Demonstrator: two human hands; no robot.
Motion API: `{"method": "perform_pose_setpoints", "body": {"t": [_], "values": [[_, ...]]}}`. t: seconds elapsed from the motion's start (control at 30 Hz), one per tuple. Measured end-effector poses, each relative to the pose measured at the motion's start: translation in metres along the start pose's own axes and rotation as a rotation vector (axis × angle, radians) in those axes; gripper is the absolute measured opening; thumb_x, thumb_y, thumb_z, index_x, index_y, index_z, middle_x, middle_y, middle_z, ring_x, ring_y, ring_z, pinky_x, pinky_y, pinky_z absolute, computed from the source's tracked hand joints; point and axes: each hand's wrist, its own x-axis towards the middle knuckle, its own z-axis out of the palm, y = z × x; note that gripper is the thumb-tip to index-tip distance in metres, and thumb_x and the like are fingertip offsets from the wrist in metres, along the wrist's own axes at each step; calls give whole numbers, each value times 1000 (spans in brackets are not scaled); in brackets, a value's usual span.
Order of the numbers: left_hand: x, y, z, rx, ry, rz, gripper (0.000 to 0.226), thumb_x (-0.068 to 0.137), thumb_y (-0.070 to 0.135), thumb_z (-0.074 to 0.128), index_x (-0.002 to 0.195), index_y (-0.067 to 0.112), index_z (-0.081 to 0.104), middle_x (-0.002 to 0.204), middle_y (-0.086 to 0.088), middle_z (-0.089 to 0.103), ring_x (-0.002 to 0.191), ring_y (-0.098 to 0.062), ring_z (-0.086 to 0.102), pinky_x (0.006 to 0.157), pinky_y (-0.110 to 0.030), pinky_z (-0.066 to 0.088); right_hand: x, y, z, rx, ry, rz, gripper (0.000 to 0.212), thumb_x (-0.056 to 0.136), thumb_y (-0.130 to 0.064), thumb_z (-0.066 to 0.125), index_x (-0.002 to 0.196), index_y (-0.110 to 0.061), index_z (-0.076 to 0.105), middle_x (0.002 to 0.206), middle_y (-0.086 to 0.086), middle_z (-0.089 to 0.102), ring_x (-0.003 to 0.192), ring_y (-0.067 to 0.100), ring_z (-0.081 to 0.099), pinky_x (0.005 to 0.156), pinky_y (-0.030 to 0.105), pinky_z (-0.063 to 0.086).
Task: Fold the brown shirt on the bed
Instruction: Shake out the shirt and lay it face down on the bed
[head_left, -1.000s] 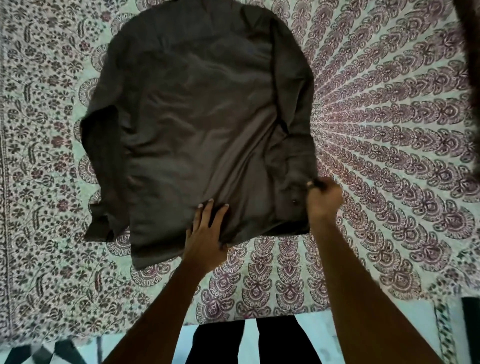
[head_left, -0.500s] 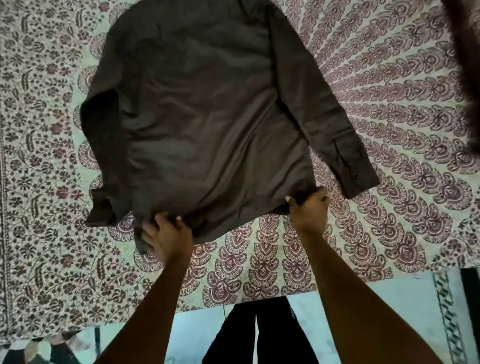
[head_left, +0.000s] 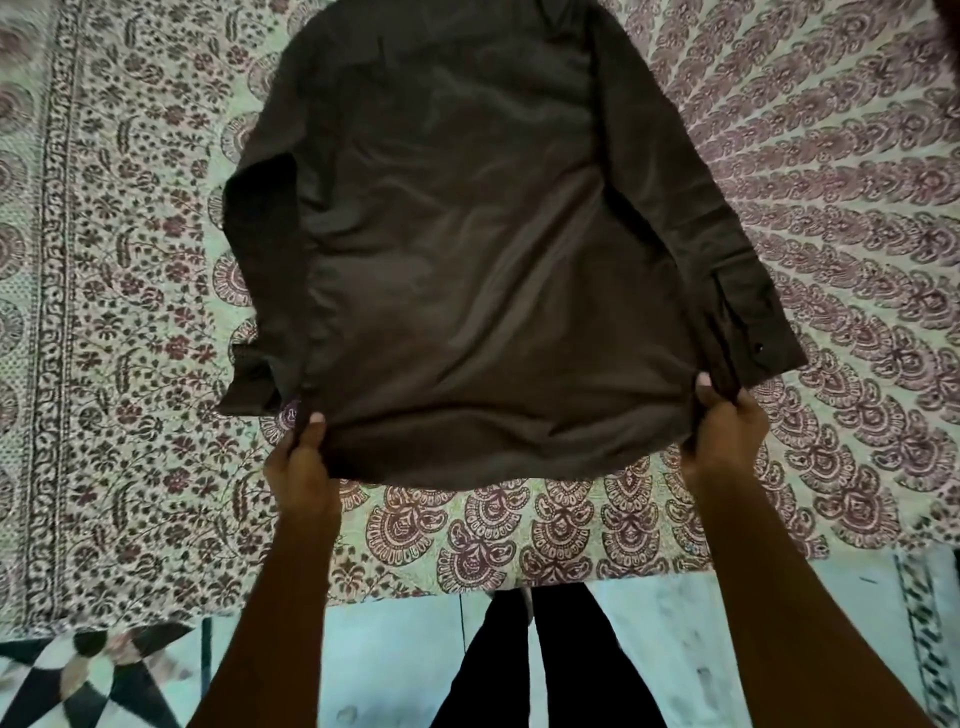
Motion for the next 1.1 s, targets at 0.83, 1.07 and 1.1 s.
{"method": "perform_pose_setpoints", "body": {"t": [0.83,1.07,1.1], "values": [[-79,-64,23,-246,-284,-292,37,87,0,72,120,17,67,128,-9,71,108,-24,73,92,-44,56,-90,49,17,144,-445,501,20,79,-7,75,94,-11,62,68,1,72,53,11,65,58,27,53],[-84,-64,24,-251,-492,-393,57,85,20,69,141,18,56,132,-5,69,111,-23,70,84,-36,60,-94,58,16,163,-387,577,13,83,-14,73,74,-16,65,61,-3,61,55,9,56,56,25,46],[-87,-66,24,-160,-490,-375,60,80,23,74,138,20,57,128,-3,71,101,-21,72,74,-34,56,-92,63,13,197,-360,591,10,85,-12,72,77,-15,66,65,0,63,62,13,60,64,29,52]]}}
